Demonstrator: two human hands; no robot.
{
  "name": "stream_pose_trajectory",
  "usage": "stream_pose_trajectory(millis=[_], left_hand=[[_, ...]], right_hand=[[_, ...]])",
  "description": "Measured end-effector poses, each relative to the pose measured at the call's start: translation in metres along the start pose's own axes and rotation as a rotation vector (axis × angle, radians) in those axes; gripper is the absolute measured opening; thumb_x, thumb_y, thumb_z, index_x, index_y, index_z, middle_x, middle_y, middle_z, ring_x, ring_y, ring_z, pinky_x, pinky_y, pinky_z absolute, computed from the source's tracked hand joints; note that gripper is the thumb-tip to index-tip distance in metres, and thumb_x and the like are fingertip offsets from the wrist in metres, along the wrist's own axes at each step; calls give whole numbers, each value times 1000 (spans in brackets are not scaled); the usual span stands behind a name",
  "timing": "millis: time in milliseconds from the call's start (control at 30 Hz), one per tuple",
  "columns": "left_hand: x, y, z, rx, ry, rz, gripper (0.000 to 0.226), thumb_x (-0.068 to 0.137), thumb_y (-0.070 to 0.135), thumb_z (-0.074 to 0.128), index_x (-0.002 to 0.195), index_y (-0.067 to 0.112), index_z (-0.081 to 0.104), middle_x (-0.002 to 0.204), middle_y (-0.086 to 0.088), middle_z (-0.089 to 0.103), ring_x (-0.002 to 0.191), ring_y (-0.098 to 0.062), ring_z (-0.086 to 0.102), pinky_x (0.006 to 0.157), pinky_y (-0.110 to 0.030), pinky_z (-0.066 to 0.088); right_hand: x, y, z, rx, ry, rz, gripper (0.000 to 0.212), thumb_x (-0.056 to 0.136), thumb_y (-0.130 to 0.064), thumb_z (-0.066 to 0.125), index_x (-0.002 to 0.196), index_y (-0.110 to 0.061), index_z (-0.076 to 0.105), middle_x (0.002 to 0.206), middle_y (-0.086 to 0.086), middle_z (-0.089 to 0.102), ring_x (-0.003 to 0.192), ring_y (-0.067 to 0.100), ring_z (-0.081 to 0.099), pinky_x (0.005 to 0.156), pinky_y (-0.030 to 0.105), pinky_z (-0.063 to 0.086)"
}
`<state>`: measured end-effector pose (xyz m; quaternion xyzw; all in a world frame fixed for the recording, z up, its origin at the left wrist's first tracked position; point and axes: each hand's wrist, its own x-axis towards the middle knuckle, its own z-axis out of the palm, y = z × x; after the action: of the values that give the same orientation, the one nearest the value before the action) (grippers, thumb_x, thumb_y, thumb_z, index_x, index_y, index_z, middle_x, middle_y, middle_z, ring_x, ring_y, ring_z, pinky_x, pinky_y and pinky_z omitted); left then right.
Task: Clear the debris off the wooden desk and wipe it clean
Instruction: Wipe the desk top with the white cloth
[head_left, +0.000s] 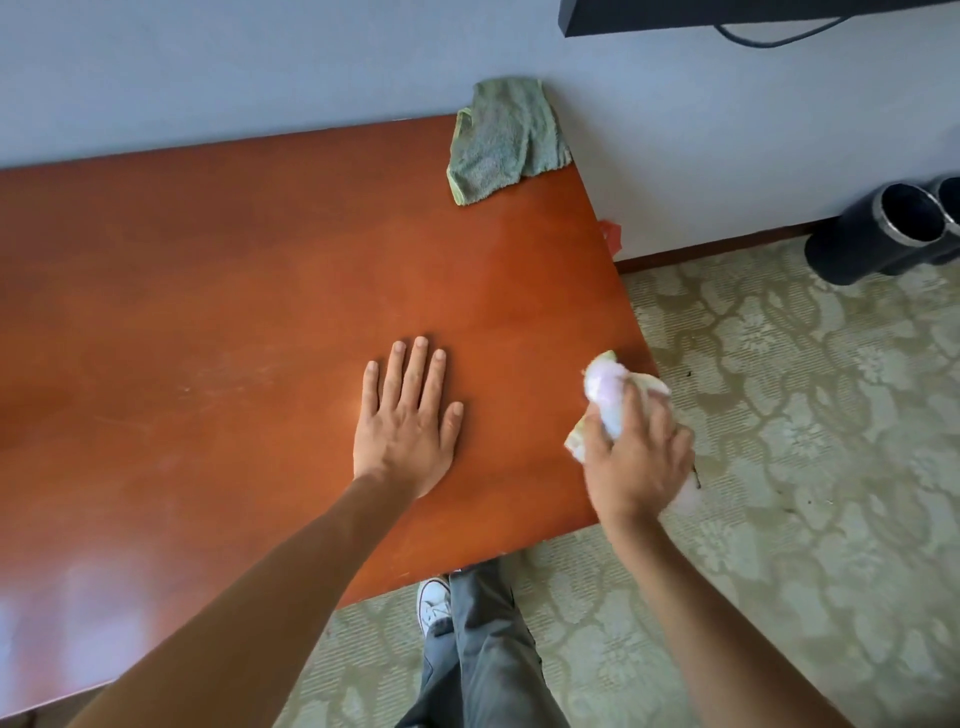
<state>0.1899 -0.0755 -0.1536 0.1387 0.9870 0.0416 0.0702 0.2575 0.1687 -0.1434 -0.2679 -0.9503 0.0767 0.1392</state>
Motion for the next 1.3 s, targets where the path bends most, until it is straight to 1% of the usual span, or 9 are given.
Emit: stream_pose_trajectory(millis=[167, 300, 333, 500, 700, 867, 1000, 1167, 1300], left_hand=[[-13, 2, 3, -18, 0, -8, 72, 105, 55, 11, 166, 17, 8, 174, -5, -1, 161, -27, -6, 129, -54, 3], [-26, 1, 4, 0, 9, 7, 73, 106, 58, 11, 166, 18, 6, 174, -5, -2, 161, -26, -8, 129, -55, 5], [-27, 1, 4, -5, 16, 2, 73, 106, 58, 12, 166, 18, 7, 174, -5, -2, 161, -26, -8, 129, -55, 5], [-28, -1, 5, -31, 25, 6, 73, 105, 57, 14, 167, 19, 8, 174, -3, -3, 161, -23, -8, 129, -53, 5], [-28, 1, 5, -43, 51, -3, 72, 105, 57, 17, 167, 21, 10, 174, -3, 1, 161, -23, -6, 129, -52, 5], [-28, 0, 6, -77, 85, 10, 72, 103, 57, 25, 166, 23, 17, 174, -3, 7, 161, -23, -1, 129, -54, 8], [-29, 0, 6, -69, 103, 8, 73, 102, 58, 29, 166, 25, 18, 174, -3, 8, 161, -24, -1, 129, -55, 8], [-30, 0, 8, -79, 108, 9, 73, 101, 58, 30, 166, 24, 20, 174, -4, 8, 161, -24, 1, 128, -56, 12], [-30, 2, 8, -72, 90, -8, 74, 101, 58, 32, 166, 24, 17, 174, -3, 5, 161, -24, 0, 128, -56, 12]], right_hand=[[-46, 9, -11, 86, -208, -874, 47, 86, -44, 71, 131, -30, 68, 142, -3, 61, 92, 28, 57, 78, 43, 48], [-21, 25, -12, 13, -57, -92, 50, 90, -52, 59, 137, -34, 62, 143, -1, 58, 107, 33, 54, 85, 40, 41], [-30, 17, -12, 36, -30, -47, 51, 90, -51, 59, 139, -35, 60, 146, -2, 57, 112, 34, 52, 87, 41, 40], [-79, 1, -17, 138, -215, -843, 50, 82, -40, 72, 131, -28, 68, 144, -5, 59, 117, 29, 53, 96, 47, 47], [18, -6, -3, 87, -18, -184, 44, 94, -43, 64, 131, -20, 63, 130, 0, 60, 128, 32, 47, 107, 50, 42], [24, -29, 1, 161, -201, -887, 52, 94, -44, 63, 141, -25, 57, 142, -2, 57, 140, 28, 39, 119, 41, 37], [59, -37, 14, 172, -91, -369, 43, 95, -38, 64, 135, -25, 60, 132, -6, 59, 126, 27, 48, 102, 47, 48], [59, -56, 20, 217, -234, -984, 44, 98, -43, 61, 139, -26, 61, 146, -6, 56, 143, 27, 43, 110, 33, 42], [106, -75, 33, 227, -98, -339, 42, 95, -40, 63, 135, -26, 61, 133, -8, 59, 128, 26, 48, 96, 44, 51]])
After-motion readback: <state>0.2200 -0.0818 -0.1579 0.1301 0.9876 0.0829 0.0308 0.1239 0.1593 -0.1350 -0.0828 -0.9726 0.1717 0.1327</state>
